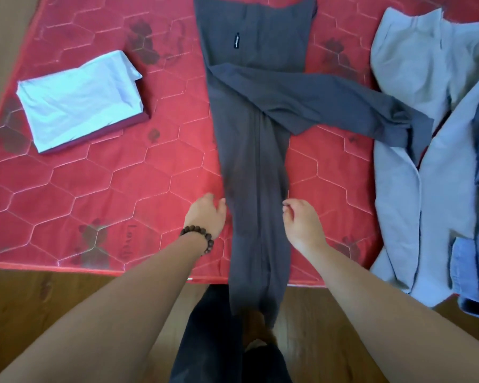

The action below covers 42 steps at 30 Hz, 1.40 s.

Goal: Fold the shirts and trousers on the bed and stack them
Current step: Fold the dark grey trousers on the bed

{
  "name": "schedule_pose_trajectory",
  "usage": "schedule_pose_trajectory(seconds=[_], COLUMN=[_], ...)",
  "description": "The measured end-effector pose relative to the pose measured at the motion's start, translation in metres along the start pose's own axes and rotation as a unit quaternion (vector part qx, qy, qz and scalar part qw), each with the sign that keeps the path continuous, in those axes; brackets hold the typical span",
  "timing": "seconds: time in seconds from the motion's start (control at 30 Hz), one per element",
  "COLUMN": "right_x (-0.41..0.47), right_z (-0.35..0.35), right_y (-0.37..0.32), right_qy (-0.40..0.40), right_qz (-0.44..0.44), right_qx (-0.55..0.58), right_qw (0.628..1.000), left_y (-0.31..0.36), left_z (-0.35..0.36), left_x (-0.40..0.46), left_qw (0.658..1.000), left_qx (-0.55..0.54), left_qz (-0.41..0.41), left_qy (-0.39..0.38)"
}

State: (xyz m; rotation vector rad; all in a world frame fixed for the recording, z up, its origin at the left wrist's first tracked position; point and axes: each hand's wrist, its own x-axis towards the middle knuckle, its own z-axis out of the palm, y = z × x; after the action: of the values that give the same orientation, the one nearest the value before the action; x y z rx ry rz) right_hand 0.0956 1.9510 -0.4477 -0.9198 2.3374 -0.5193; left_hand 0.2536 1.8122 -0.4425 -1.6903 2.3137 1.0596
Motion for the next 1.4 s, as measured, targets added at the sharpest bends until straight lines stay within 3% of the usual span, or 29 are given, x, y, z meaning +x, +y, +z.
schedule_pose_trajectory(seconds=[0.23, 0.37, 0.5, 0.63, 0.7, 0.8, 0.87, 0.9, 1.0, 1.2, 1.3, 1.4], right_x=[0.157, 0.199, 0.202, 0.195, 0.193, 0.193, 0.193, 0.190, 0.177, 0.163, 0.177, 0.209], right_z=[-0.006, 0.000, -0.002, -0.001, -0.001, 0.009, 0.030, 0.042, 0.067, 0.068, 0.052, 0.041], right_y=[-0.027, -0.035, -0.028, -0.032, -0.036, -0.042, -0.046, -0.047, -0.034, -0.020, -0.037, -0.055], right_qy=[0.109, 0.090, 0.097, 0.090, 0.156, 0.221, 0.156, 0.112, 0.044, 0.048, 0.131, 0.202], right_qz=[0.101, 0.188, 0.194, 0.166, 0.126, -0.072, -0.187, -0.214, -0.208, -0.204, -0.200, -0.128], right_qx=[0.033, 0.055, 0.034, 0.008, -0.058, -0.139, -0.187, -0.211, -0.249, -0.240, -0.190, -0.211], right_qw=[0.988, 0.976, 0.976, 0.982, 0.978, 0.963, 0.952, 0.947, 0.945, 0.948, 0.952, 0.948], left_y=[0.036, 0.044, 0.030, 0.028, 0.030, 0.038, 0.048, 0.048, 0.024, 0.004, 0.017, 0.032], left_z=[0.000, -0.002, -0.013, -0.016, -0.018, -0.014, -0.001, 0.010, 0.034, 0.035, 0.016, -0.007], left_x=[0.160, 0.192, 0.197, 0.192, 0.188, 0.184, 0.181, 0.178, 0.174, 0.169, 0.180, 0.219], left_qw=[0.990, 0.992, 0.993, 0.996, 0.993, 0.971, 0.955, 0.948, 0.933, 0.917, 0.916, 0.921], left_qx=[-0.102, -0.090, -0.065, -0.058, -0.038, 0.040, 0.115, 0.166, 0.255, 0.286, 0.266, 0.246], left_qz=[-0.086, -0.092, -0.091, -0.067, -0.050, 0.147, 0.254, 0.270, 0.252, 0.277, 0.299, 0.291], left_qy=[0.054, 0.012, 0.033, 0.032, 0.097, 0.183, 0.095, 0.042, 0.000, 0.011, 0.029, 0.083])
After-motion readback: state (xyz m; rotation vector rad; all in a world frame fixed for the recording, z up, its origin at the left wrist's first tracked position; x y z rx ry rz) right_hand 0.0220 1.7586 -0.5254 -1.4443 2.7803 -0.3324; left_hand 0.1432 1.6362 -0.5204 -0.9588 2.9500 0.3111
